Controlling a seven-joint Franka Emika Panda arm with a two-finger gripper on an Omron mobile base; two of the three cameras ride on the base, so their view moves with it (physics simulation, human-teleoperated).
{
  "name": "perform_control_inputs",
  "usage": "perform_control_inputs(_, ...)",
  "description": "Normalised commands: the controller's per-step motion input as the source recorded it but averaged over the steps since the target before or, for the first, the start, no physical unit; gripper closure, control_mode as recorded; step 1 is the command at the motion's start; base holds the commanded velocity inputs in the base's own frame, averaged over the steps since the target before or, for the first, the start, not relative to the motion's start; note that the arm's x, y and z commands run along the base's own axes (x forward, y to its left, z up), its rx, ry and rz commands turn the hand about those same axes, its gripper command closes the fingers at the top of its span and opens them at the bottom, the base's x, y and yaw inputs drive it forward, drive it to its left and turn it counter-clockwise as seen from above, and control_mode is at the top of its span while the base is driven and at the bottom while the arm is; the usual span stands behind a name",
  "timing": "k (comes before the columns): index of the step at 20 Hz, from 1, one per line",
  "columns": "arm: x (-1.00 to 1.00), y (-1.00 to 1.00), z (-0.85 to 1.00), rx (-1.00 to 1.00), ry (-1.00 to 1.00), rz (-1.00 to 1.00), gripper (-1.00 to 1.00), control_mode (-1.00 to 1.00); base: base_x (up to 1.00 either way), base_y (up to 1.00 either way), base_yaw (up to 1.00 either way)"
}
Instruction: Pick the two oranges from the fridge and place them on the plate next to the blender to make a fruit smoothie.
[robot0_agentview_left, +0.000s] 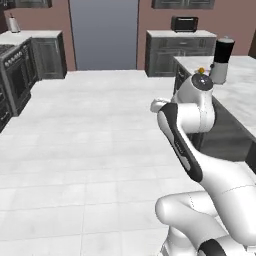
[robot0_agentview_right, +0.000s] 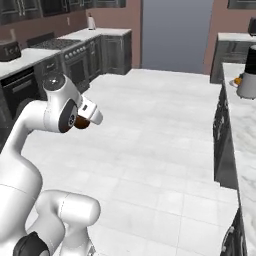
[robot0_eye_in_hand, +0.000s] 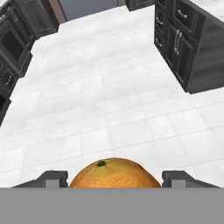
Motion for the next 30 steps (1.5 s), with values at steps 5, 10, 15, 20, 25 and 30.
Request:
perform_control_inputs(5,0.0,0.0,0.0,0.0,0.0,0.0,1.0,1.0,1.0,0.67,-0.46)
perform_control_inputs(10,0.0,0.0,0.0,0.0,0.0,0.0,1.0,1.0,1.0,0.94,-0.49)
perform_control_inputs(15,0.0,0.0,0.0,0.0,0.0,0.0,1.0,1.0,1.0,0.96,-0.53)
perform_control_inputs(20,0.0,0.0,0.0,0.0,0.0,0.0,1.0,1.0,1.0,0.95,-0.56)
perform_control_inputs(25,0.0,0.0,0.0,0.0,0.0,0.0,1.0,1.0,1.0,0.95,-0.56)
perform_control_inputs(30,0.0,0.0,0.0,0.0,0.0,0.0,1.0,1.0,1.0,0.97,-0.58)
